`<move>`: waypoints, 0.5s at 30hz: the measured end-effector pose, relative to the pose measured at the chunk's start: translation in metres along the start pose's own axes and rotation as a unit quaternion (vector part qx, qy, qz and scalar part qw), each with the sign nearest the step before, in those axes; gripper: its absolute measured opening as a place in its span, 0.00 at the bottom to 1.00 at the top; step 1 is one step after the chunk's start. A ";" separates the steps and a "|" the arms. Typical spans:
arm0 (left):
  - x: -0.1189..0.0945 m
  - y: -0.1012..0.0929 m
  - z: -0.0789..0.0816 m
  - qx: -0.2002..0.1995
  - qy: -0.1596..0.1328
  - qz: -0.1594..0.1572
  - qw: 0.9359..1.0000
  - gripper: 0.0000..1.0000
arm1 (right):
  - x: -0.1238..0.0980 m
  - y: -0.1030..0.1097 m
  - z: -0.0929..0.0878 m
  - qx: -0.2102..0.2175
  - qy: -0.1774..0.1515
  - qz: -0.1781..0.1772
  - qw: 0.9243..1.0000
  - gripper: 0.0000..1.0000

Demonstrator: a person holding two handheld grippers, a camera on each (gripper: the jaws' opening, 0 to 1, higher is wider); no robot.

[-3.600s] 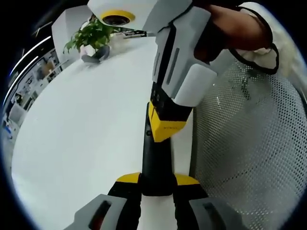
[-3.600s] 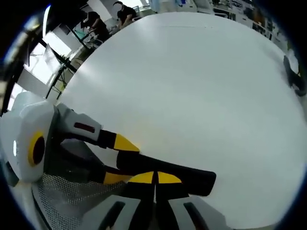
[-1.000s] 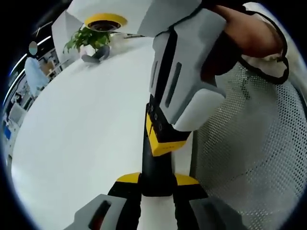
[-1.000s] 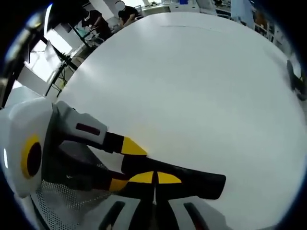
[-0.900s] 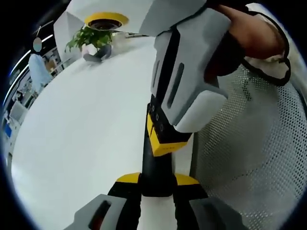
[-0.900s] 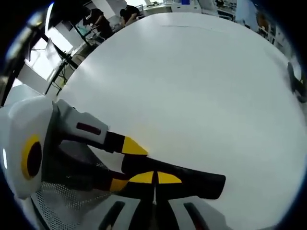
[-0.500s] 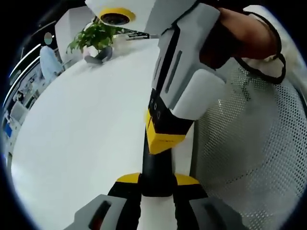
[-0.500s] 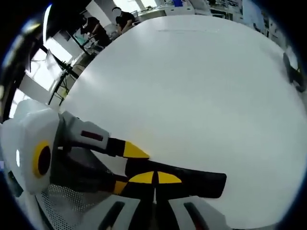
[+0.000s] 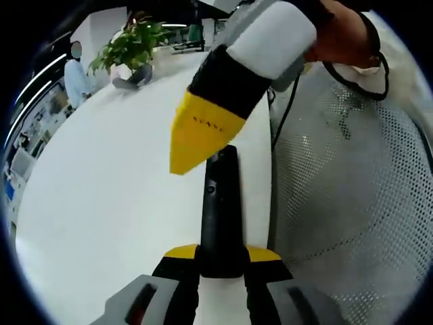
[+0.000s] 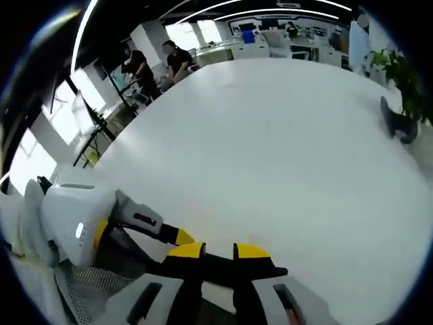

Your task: Press the specified remote control buttons in sequence, fully releasing each button before pressing the next.

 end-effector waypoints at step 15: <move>0.000 0.006 -0.002 0.006 0.004 -0.018 1.000 0.24 | -0.043 -0.014 0.009 -0.046 -0.117 0.000 0.992 0.31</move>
Point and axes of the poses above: the point that each gripper's makers call its tool centre point, and the gripper's own axes: x roughly forward along the fingers, y roughly to its left, z roughly out of its top, the point moved 7 cm from there along -x, roughly backward along the fingers, and after that the axes turned 13 degrees about z, right-handed, at the moved point
